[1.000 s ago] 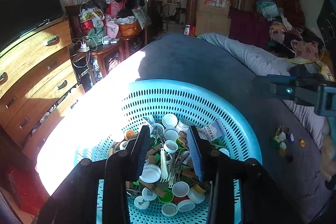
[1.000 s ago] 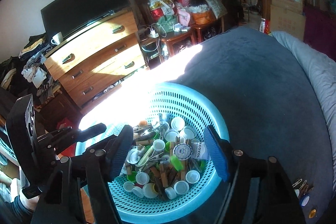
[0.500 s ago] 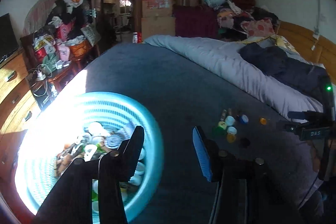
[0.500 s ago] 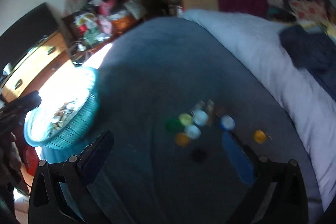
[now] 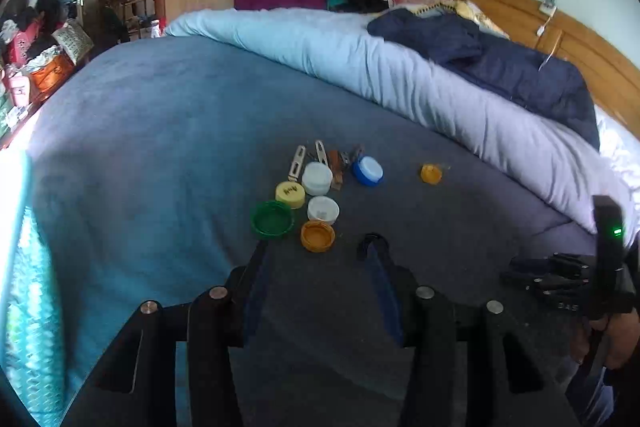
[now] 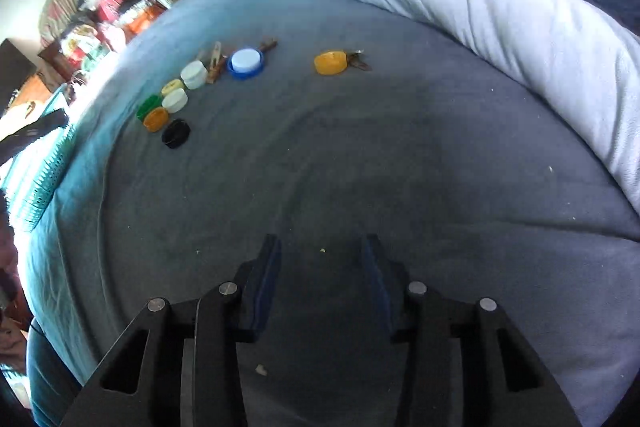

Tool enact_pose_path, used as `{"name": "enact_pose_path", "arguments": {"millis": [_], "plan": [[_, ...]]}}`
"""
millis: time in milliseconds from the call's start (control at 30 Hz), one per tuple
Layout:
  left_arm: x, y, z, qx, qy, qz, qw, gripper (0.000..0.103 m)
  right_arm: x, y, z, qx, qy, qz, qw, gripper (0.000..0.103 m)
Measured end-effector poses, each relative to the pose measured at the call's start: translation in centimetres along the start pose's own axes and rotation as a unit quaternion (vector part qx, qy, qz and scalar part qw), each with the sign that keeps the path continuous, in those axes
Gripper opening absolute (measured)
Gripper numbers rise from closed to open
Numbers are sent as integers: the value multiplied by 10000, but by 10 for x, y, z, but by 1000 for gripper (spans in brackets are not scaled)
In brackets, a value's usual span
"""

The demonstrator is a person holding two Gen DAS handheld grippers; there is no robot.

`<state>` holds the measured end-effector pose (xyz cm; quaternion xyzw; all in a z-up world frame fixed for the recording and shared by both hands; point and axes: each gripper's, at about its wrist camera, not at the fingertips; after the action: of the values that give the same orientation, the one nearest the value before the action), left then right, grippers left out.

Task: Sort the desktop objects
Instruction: 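Grasp the orange cap with the left gripper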

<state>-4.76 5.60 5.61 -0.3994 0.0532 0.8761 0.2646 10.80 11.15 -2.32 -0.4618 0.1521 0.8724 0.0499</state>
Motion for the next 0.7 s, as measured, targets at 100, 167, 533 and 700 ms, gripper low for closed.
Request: {"name": "enact_pose_path", "arguments": {"millis": [100, 167, 533, 700], "plan": [[33, -7, -4, 106, 204, 13, 9997, 49, 5, -1, 2, -11, -72, 135, 9999, 48], [50, -11, -5, 186, 262, 19, 9995, 49, 6, 0, 1, -60, -124, 172, 9998, 51], [88, -7, 3, 261, 392, 34, 9989, 30, 12, 13, -7, -490, -412, 202, 9977, 75], [66, -15, -2, 367, 51, -4, 9993, 30, 3, 7, -5, -352, -568, 110, 9977, 43]]}}
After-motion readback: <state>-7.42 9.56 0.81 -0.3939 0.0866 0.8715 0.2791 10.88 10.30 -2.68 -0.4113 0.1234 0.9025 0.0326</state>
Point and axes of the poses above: each gripper's, at about its wrist camera, not at the fingertips, and x roughly the way its jaws point, y to its left, z to its top
